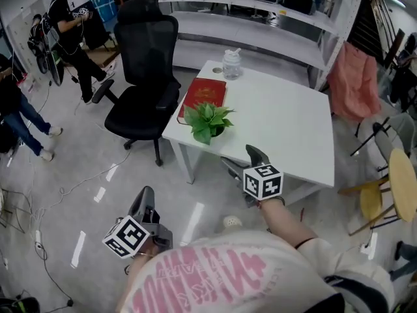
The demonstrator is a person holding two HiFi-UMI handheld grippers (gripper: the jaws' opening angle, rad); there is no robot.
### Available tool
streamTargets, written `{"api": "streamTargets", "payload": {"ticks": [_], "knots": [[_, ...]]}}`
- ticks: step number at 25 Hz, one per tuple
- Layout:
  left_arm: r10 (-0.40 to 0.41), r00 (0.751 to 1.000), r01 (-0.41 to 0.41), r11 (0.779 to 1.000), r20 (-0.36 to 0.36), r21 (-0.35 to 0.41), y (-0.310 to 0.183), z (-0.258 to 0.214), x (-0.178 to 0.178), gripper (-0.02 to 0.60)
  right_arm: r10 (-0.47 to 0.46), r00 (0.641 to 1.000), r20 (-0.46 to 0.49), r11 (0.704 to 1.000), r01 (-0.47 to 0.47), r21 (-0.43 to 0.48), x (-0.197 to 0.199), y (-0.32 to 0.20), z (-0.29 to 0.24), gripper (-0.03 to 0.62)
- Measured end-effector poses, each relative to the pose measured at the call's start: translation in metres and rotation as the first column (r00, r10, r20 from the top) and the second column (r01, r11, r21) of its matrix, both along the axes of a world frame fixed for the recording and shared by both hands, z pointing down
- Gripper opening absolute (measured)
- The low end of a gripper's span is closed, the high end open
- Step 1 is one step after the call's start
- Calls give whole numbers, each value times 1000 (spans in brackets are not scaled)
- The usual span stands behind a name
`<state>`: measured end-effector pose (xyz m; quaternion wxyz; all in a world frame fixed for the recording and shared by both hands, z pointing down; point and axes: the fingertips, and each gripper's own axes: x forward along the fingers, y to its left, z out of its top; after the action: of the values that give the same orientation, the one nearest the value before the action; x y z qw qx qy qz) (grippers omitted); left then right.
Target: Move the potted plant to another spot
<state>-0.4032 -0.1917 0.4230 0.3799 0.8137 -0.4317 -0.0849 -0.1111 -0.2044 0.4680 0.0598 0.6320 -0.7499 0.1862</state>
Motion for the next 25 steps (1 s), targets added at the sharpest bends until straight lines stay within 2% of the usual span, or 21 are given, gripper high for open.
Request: {"api": "streamTargets", "payload": {"ticks": [1,4,8,13,20,25], "knots": [[13,1000,-13,1000,0,2,3,-1,0,3,18,1000,7,1000,-18,8,-1,7,-2,419],[51,999,-51,999,-1,5,11,-1,-1,3,63,997,38,997,-64,31,-7,27,-8,274],[105,994,-105,994,7,0,28,4,-3,3,94,991,97,993,-101,64,-18,54,-10,156],[155,988,-155,988,18,-18,44,16,-5,3,98,982,160,990,-112,82,-32,82,-6,44],[199,979,-199,980,43,-15,53,18,6,3,79,963,256,989,-108,101,-44,96,-24,8],[241,966,-244,970,99,21,55,14,21,3,122,977,177,991,-131,40,-50,100,-30,8]]}}
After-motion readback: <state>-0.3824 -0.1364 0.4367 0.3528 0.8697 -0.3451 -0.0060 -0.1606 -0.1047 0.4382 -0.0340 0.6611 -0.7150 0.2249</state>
